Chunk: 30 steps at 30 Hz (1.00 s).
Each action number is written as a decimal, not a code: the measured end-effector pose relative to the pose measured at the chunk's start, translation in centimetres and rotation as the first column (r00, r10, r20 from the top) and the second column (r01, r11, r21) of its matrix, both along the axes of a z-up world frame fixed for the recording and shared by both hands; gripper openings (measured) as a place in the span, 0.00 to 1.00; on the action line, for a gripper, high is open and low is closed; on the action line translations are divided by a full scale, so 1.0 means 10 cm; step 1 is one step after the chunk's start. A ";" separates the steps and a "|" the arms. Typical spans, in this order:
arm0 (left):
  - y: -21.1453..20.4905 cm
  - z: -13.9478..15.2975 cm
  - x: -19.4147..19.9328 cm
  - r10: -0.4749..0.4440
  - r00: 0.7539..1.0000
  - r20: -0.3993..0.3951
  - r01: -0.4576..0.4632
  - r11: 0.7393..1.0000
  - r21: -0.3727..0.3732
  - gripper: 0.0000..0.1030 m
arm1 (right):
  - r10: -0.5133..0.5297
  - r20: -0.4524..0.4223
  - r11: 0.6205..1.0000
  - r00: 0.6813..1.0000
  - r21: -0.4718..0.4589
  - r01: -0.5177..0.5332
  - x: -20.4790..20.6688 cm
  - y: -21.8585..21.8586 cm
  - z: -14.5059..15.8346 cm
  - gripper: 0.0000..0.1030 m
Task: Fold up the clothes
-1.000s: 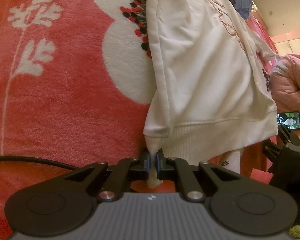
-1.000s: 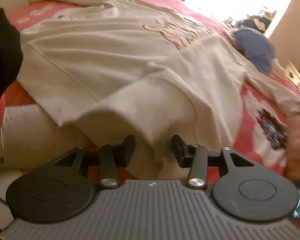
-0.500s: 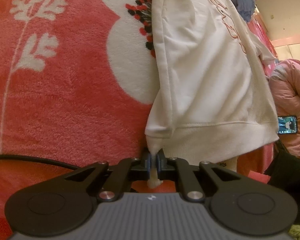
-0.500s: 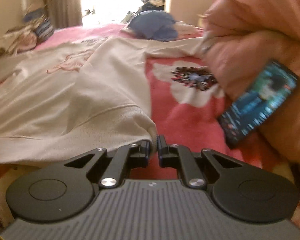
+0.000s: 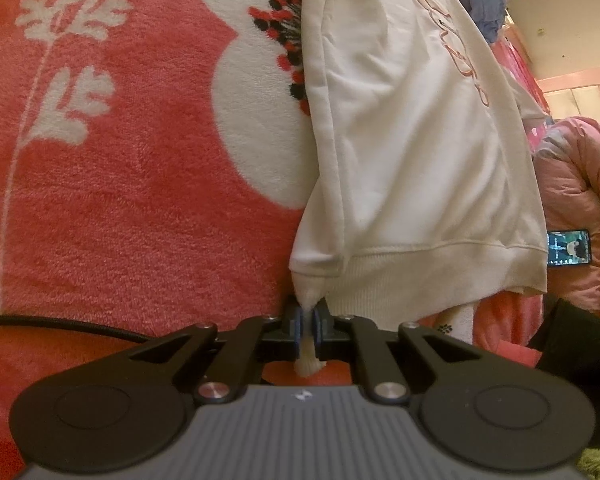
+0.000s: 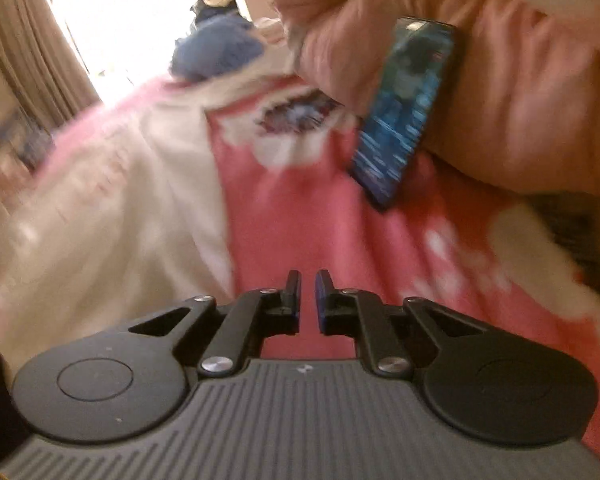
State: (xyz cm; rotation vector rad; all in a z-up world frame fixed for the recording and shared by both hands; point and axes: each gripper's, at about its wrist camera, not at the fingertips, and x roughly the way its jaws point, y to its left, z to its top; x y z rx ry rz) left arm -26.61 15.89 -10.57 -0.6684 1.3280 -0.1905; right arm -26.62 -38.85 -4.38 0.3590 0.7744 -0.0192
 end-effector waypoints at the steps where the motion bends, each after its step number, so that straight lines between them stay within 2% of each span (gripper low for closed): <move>1: 0.00 0.00 0.00 0.001 1.000 0.001 -0.001 1.000 0.000 0.09 | 0.005 -0.003 0.999 1.000 0.054 -0.005 0.13 -0.04 0.01 0.18; 2: 0.00 0.00 -0.01 0.003 1.000 0.002 -0.003 1.000 0.000 0.09 | 0.011 -0.015 0.994 1.000 0.108 -0.009 0.27 -0.06 -0.02 0.28; 3: 0.01 0.01 -0.02 0.005 1.000 0.003 -0.005 1.000 0.001 0.09 | 0.017 -0.027 0.987 1.000 0.160 -0.012 0.42 -0.07 -0.04 0.29; 6: 0.03 0.03 -0.06 0.005 1.000 0.005 -0.005 1.000 0.007 0.08 | 0.057 -0.006 0.978 0.998 0.204 -0.054 0.73 0.04 -0.09 0.29; 8: 0.03 0.03 -0.06 0.002 1.000 0.006 -0.002 1.000 0.010 0.08 | 0.142 0.010 0.977 0.990 0.161 -0.142 0.81 0.22 -0.11 0.29; 9: 0.04 0.03 -0.06 0.003 1.000 0.005 -0.003 1.000 0.008 0.08 | 0.191 -0.009 0.975 0.982 0.114 -0.189 0.83 0.32 -0.14 0.29; 12: 0.06 0.03 -0.06 0.003 1.000 -0.004 -0.003 1.000 0.000 0.09 | 0.241 -0.169 0.970 0.956 0.029 -0.239 0.91 0.43 -0.36 0.28; 14: 0.05 0.03 -0.04 0.000 1.000 -0.009 0.000 1.000 -0.007 0.09 | 0.232 -0.157 0.972 0.960 0.083 -0.221 0.83 0.35 -0.40 0.30; 17: 0.08 0.01 -0.05 0.013 1.000 -0.016 -0.014 1.000 -0.023 0.09 | 0.218 -0.195 0.965 0.956 0.189 -0.182 0.81 0.25 -0.38 0.30; 21: 0.06 -0.03 -0.08 0.038 0.999 -0.020 -0.039 0.999 -0.029 0.07 | 0.252 -0.246 0.949 0.936 0.253 -0.189 0.81 0.25 -0.38 0.30; 22: 0.05 -0.01 -0.09 0.038 0.999 -0.015 -0.039 0.999 -0.021 0.06 | 0.262 -0.258 0.947 0.930 0.256 -0.196 0.83 0.26 -0.39 0.30; 24: 0.00 0.04 -0.11 0.036 0.999 -0.003 -0.036 0.999 0.000 0.05 | 0.275 -0.268 0.949 0.923 0.231 -0.215 0.86 0.32 -0.38 0.10; 25: 0.00 0.09 -0.14 0.036 0.999 0.006 -0.036 0.999 0.000 0.05 | 0.276 -0.268 0.948 0.923 0.238 -0.214 0.88 0.34 -0.36 0.03; 27: 0.04 0.26 -0.21 0.045 0.998 0.034 -0.044 0.999 -0.025 0.05 | 0.251 -0.242 0.958 0.937 0.204 -0.204 0.86 0.30 -0.20 0.02; 30: 0.17 0.59 -0.36 0.071 0.993 0.089 -0.064 0.994 -0.087 0.04 | 0.215 -0.157 0.962 0.964 0.206 -0.181 0.84 0.16 0.15 0.02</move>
